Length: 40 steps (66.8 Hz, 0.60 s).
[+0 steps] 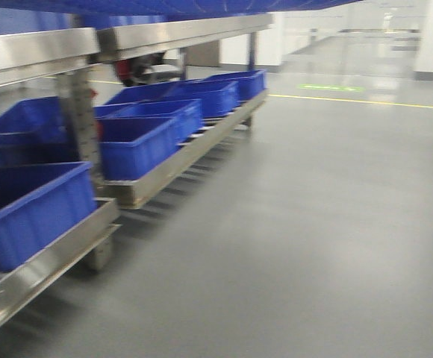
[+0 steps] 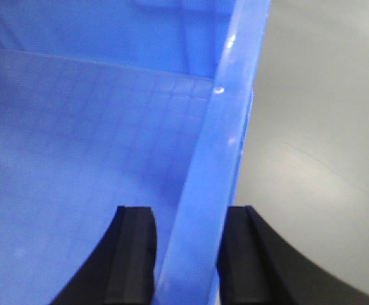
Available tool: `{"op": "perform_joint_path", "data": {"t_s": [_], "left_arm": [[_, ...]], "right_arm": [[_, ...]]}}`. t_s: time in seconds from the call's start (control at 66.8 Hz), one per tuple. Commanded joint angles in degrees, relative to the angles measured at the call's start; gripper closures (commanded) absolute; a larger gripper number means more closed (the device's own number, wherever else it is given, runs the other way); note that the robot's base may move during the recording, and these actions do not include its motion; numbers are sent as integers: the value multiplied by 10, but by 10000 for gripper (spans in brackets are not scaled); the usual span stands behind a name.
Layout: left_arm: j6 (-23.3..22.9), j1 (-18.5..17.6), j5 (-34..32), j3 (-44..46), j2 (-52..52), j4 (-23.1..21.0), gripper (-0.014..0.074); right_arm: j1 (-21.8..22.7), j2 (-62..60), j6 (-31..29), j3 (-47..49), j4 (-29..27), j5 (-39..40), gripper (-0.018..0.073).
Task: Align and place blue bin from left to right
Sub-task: 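Hold the blue bin with both grippers while turning away from the shelf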
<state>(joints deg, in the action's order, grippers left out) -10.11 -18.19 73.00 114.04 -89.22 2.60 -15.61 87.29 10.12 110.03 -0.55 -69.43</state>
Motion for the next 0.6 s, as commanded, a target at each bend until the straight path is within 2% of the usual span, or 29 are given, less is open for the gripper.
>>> {"op": "perform_joint_path", "data": {"t_s": [0.0,0.584], "left_arm": [[5,-4,-30,9,20,-17,708],[5,-4,-30,9,20,-9,708]], "right_arm": [[5,-5,10,7,40,40,629],[5,-5,10,7,40,40,629]]}}
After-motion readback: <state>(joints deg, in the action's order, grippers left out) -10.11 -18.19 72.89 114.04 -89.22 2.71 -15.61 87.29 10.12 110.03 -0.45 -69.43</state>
